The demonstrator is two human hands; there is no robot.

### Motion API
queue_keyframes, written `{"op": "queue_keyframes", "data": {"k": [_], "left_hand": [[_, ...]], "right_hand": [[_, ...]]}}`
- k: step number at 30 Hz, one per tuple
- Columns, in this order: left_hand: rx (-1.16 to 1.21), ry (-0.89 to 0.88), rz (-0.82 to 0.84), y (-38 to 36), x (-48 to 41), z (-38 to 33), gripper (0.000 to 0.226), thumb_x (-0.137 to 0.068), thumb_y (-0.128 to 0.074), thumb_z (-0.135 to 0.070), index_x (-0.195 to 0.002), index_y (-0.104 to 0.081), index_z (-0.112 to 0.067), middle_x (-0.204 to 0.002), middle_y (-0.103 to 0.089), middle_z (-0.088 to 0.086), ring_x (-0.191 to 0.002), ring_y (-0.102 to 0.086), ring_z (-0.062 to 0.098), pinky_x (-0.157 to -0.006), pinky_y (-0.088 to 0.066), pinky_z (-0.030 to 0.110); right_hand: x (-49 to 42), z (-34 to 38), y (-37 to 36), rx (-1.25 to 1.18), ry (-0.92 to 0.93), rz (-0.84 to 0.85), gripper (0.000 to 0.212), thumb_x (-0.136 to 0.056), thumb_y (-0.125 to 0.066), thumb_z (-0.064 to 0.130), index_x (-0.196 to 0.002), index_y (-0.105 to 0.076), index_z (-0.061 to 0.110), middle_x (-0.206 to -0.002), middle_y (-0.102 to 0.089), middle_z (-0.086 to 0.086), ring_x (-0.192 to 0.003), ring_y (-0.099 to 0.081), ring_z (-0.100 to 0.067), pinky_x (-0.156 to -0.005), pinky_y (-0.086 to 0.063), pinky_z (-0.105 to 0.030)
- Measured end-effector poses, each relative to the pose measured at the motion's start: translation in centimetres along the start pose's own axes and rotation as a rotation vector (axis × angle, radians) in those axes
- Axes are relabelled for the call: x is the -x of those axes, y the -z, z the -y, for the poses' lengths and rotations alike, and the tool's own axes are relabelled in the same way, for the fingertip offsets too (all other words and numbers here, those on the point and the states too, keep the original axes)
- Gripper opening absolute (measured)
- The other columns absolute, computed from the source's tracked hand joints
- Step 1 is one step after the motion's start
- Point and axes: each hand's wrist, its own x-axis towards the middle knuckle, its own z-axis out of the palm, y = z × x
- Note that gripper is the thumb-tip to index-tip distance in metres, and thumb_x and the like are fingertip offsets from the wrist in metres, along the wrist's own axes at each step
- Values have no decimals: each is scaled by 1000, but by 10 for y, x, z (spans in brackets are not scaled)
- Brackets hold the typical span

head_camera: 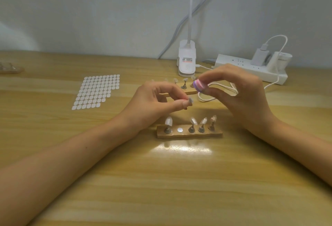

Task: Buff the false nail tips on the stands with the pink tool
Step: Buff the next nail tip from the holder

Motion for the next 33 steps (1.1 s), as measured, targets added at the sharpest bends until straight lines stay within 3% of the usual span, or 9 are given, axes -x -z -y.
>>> {"op": "queue_keyframes", "data": {"k": [4, 9, 12, 17, 22, 25, 26, 29, 33], "left_hand": [[-24, 10, -20, -1, 0, 1, 7, -88, -75, -15, -81, -76, -15, -59, -66, -14, -36, -36, -1, -40, -27, 8], [-36, 14, -19, -1, 0, 0, 9, -88, -75, -20, -79, -76, -19, -55, -65, -14, -37, -35, -1, -40, -27, 9], [-41, 22, -44, -1, -1, 1, 8, -89, -75, -20, -82, -78, -22, -65, -71, -10, -50, -45, 9, -47, -34, 15], [-79, 5, -42, -1, -1, 1, 14, -91, -73, -17, -79, -75, -24, -56, -66, -15, -40, -50, 9, -50, -39, 12], [-51, 16, -36, -1, 0, -1, 12, -91, -72, -17, -81, -75, -23, -54, -64, -17, -39, -37, 1, -44, -31, 12], [-51, 5, -51, -1, -1, -2, 10, -90, -73, -18, -85, -78, -23, -70, -74, -6, -57, -49, 35, -56, -44, 33], [-47, 4, -47, -1, -1, -1, 10, -91, -73, -18, -84, -78, -24, -70, -74, -6, -57, -50, 36, -56, -45, 37], [-56, 0, -20, 0, 0, 0, 16, -92, -71, -16, -80, -74, -25, -51, -62, -17, -39, -39, 1, -44, -34, 14], [-43, -6, -18, 0, -1, 1, 9, -91, -72, -18, -85, -78, -22, -60, -68, -15, -45, -42, 16, -51, -38, 19]], "right_hand": [[3, 4, -5, 98, 65, 38, 19, -87, -72, 21, -99, -77, 8, -96, -73, -1, -90, -69, -19, -81, -50, -52], [5, 6, -5, 141, 141, 45, 16, -87, -74, 20, -100, -78, 11, -98, -73, 0, -91, -70, -17, -82, -48, -49], [4, 3, -4, 118, 95, 37, 18, -87, -74, 17, -103, -77, 9, -98, -73, -2, -90, -69, -18, -79, -50, -53], [5, 3, -5, 107, 162, 66, 20, -87, -74, 12, -107, -76, 10, -100, -72, -4, -94, -69, -19, -81, -50, -50], [5, 2, -3, 112, 164, 48, 19, -88, -73, 11, -107, -76, 8, -100, -72, -6, -95, -68, -20, -81, -50, -52], [5, 2, -3, 113, 148, 36, 20, -88, -72, 11, -107, -75, 7, -99, -72, -7, -93, -68, -22, -79, -51, -53], [5, 2, -4, 111, 148, 37, 20, -88, -72, 11, -107, -75, 7, -100, -72, -7, -93, -68, -21, -80, -51, -52], [4, 2, -3, 143, 177, 53, 19, -88, -73, 11, -107, -76, 10, -101, -71, -3, -96, -65, -15, -84, -49, -46], [4, 1, -2, 146, 162, 47, 20, -89, -72, 11, -108, -76, 8, -101, -71, -5, -95, -67, -19, -83, -51, -49]]}}
